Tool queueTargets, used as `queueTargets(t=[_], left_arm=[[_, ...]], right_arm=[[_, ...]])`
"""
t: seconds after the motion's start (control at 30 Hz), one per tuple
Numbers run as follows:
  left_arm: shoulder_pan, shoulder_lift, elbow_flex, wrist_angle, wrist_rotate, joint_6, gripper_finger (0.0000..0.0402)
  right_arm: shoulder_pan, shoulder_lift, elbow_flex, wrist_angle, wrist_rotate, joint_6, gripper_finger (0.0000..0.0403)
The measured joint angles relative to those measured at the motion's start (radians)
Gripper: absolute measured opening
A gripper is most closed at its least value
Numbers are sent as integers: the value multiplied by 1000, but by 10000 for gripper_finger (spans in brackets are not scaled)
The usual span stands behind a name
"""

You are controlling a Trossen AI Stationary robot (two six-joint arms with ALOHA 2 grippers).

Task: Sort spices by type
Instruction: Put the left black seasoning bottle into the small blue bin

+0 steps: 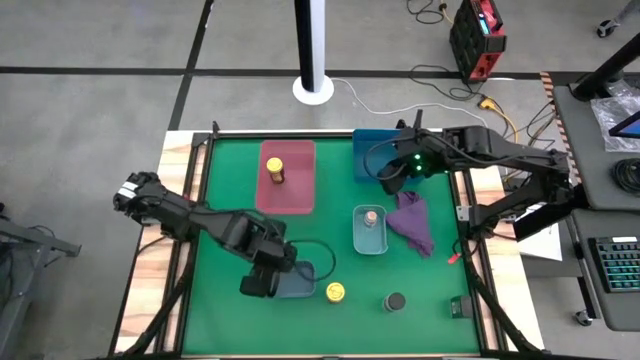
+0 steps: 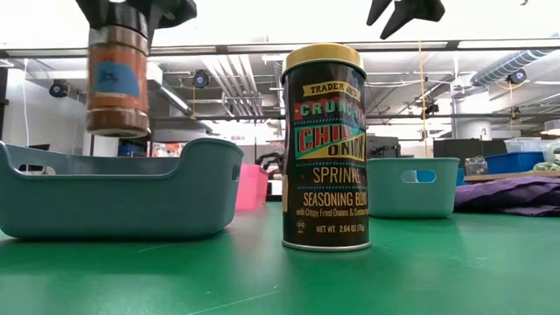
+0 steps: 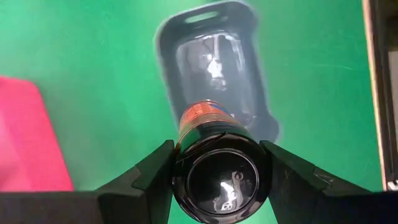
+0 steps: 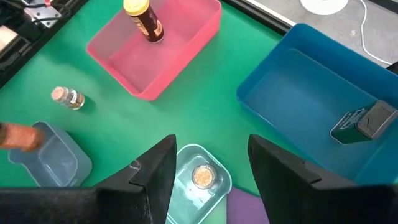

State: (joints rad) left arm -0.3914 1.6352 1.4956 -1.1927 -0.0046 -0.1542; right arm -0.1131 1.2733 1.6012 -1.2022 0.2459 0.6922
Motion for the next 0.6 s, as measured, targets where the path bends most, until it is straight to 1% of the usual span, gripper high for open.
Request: queueTargets(t=[0.27, 0.6], left_arm=[[-30, 1, -13, 45, -21, -4, 186], [-45, 2, -115, 100, -13, -8, 186]], right_arm=[[0, 13, 0, 1, -1, 12, 195], [18, 19, 0, 2, -1, 45, 193]])
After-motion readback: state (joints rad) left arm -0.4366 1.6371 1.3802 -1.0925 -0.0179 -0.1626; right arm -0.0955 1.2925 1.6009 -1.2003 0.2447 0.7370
